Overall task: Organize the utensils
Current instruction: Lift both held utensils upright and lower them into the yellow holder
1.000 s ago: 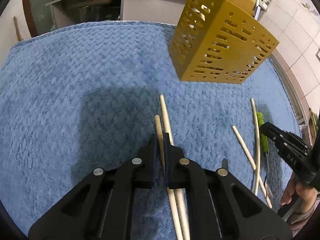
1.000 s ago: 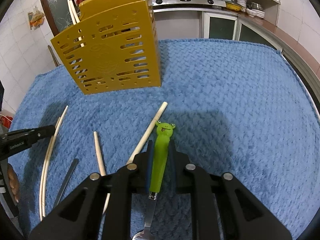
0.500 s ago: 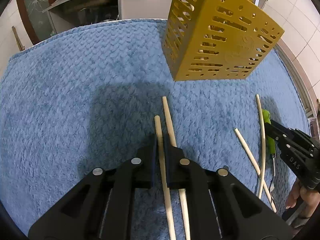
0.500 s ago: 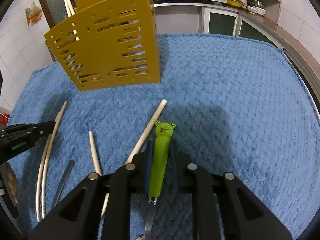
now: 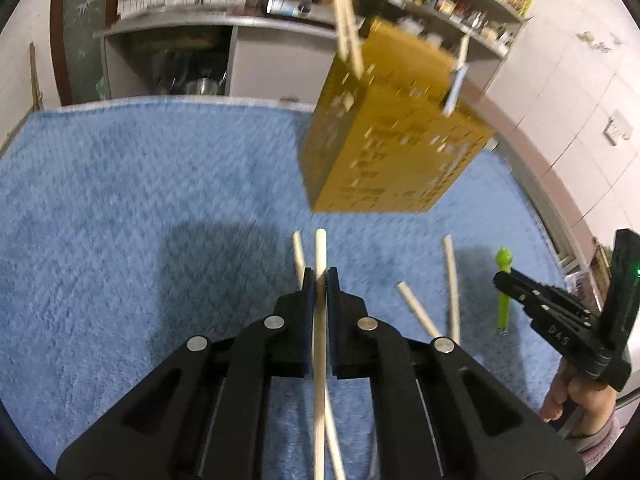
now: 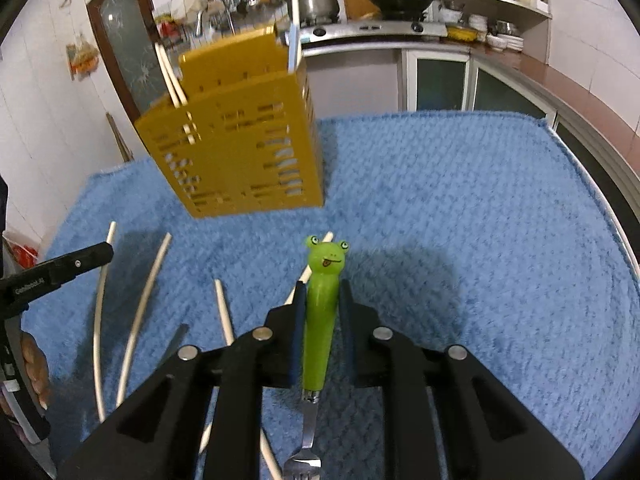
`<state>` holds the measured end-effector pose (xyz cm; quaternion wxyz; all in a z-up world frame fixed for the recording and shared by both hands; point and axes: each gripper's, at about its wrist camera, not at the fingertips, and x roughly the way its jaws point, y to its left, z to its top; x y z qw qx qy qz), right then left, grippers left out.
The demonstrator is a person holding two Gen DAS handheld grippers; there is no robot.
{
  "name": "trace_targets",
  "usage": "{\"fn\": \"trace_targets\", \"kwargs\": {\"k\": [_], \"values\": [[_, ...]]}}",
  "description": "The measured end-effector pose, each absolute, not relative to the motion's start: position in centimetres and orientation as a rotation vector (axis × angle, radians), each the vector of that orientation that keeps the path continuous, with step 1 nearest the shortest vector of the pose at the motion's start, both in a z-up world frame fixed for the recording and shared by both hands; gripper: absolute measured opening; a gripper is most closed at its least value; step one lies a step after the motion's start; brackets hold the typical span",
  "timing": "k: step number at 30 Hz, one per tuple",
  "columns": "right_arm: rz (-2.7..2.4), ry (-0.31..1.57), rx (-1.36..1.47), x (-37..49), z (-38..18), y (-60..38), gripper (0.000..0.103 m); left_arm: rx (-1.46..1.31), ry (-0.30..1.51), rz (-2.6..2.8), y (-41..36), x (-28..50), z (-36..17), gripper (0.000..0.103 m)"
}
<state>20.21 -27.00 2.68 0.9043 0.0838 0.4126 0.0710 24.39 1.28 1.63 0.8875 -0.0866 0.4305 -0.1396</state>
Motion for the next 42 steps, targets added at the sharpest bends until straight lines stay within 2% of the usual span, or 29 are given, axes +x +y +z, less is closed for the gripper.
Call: {"fn": "trace_targets", "kwargs": {"k": [14,21,34,42], "values": [[0.142,0.616,0.197,18.2,7.1,-28.2,0.016,-0.145,0.671,-0.306,0.1,22.3,6.9,0.004],[0.143,0.456,0.191,18.2,11.5,-28.0,0.015,-0.158,0.586,-0.337,-0.3,22.0,10.2,0.004],[0.151,0.258,0.183,25.6,21.2,-26.9,0.015,-0.14,0.315,-0.282,-2.4,28.7,20.8,0.004],[0.144,0.25,0.143,28.8,20.3,-25.1,0.015,-0.066,0.12,-0.214,-5.6,32.5,21.6,0.004]]}}
